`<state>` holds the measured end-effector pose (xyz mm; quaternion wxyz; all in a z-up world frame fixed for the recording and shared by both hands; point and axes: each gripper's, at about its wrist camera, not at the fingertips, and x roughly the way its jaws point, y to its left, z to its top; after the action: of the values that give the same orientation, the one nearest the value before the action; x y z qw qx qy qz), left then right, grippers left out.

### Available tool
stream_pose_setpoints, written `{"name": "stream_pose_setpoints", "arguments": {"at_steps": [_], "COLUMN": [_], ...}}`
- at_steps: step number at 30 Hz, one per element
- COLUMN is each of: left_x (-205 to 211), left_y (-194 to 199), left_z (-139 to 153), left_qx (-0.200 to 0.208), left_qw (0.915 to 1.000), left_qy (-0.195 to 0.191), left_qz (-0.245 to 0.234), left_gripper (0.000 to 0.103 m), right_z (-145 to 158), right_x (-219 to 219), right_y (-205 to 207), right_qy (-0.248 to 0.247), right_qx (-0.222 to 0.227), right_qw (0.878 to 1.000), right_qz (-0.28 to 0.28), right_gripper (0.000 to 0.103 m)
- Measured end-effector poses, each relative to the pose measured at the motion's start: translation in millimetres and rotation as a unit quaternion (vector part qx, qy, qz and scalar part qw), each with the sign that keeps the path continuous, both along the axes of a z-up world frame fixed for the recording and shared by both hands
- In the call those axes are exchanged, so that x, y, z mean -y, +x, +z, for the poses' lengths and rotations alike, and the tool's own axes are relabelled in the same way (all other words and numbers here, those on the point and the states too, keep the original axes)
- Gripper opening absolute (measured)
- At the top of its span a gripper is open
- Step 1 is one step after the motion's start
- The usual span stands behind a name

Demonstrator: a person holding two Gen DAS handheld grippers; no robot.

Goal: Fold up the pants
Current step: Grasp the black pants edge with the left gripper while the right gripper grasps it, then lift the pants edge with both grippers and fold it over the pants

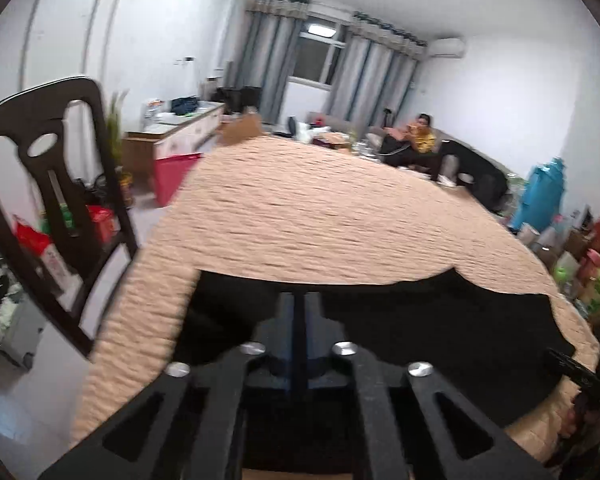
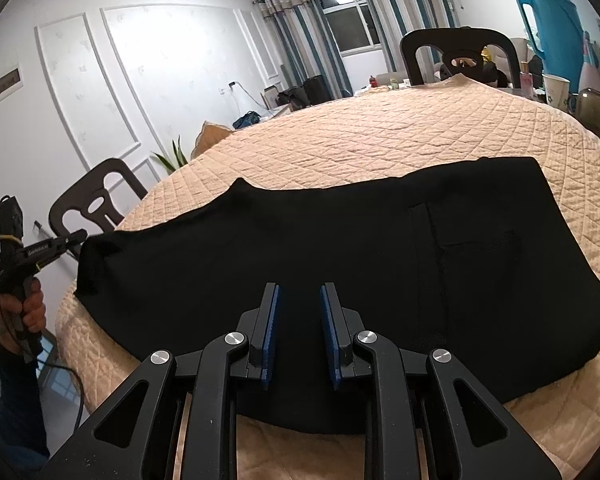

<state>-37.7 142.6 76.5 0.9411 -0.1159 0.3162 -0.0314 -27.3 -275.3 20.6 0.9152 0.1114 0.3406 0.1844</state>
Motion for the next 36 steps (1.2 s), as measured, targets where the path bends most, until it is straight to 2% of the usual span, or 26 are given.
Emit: {"name": "stream_pose_setpoints", "arguments": {"at_steps": [2,6,8,11,13,18,19,21,23,24,25,26,28,32,36], "left_x": [-14,-41,-42,-34,-27,-25,-24,-18,-15,-15,-15,-16,-14,-10,16], "left_y": [3,11,13,17,19,21,22,26,27,27,27,26,25,16,9], "left_z": [-9,-34,-44,-51,-51,-49,-49,-50,-50,-50,-49,-50,-47,-32,-4], "left_qx": [-0.011,-0.053,-0.069,-0.076,-0.075,-0.078,-0.08,-0.088,-0.092,-0.093,-0.094,-0.095,-0.09,-0.066,-0.031], "left_qw": [0.9996,0.9978,0.9974,0.997,0.997,0.9968,0.9966,0.9953,0.9939,0.9937,0.9943,0.9946,0.9951,0.9972,0.9967], "left_qy": [0.014,0.006,-0.012,-0.009,0.007,0.009,0.016,0.038,0.059,0.062,0.044,0.025,0.029,-0.017,-0.044], "left_qz": [0.021,0.039,0.018,-0.011,-0.013,-0.011,-0.011,-0.011,-0.01,-0.012,-0.027,-0.033,-0.029,-0.032,-0.061], "left_gripper": [0.069,0.069,0.069,0.074,0.074,0.074,0.072,0.054,0.048,0.031,0.019,0.013,0.011,0.01,0.01], "right_z": [-2,-3,-3,-3,-4,-5,-6,-7,-7,-7,-7,-7,-7,-7,-6], "right_x": [2,3,1,-1,-1,-1,-1,0,1,1,1,2,2,3,2], "right_y": [1,2,2,3,3,3,3,4,4,4,4,4,3,3,3], "right_qy": [0.006,0.013,0.008,0.003,0.002,0.005,0.006,0.007,0.009,0.01,0.011,0.012,0.013,0.013,0.012], "right_qx": [-0.004,-0.006,-0.006,-0.008,-0.009,-0.011,-0.011,-0.012,-0.012,-0.012,-0.012,-0.012,-0.012,-0.011,-0.01], "right_qw": [1.0,1.0,1.0,1.0,1.0,1.0,1.0,1.0,1.0,1.0,1.0,1.0,1.0,1.0,1.0], "right_qz": [-0.001,-0.004,-0.004,-0.003,-0.002,-0.002,-0.002,-0.001,-0.001,-0.001,-0.001,-0.001,-0.001,-0.001,-0.002], "right_gripper": [0.021,0.021,0.021,0.021,0.021,0.021,0.021,0.021,0.021,0.021,0.021,0.021,0.021,0.021,0.021]}}
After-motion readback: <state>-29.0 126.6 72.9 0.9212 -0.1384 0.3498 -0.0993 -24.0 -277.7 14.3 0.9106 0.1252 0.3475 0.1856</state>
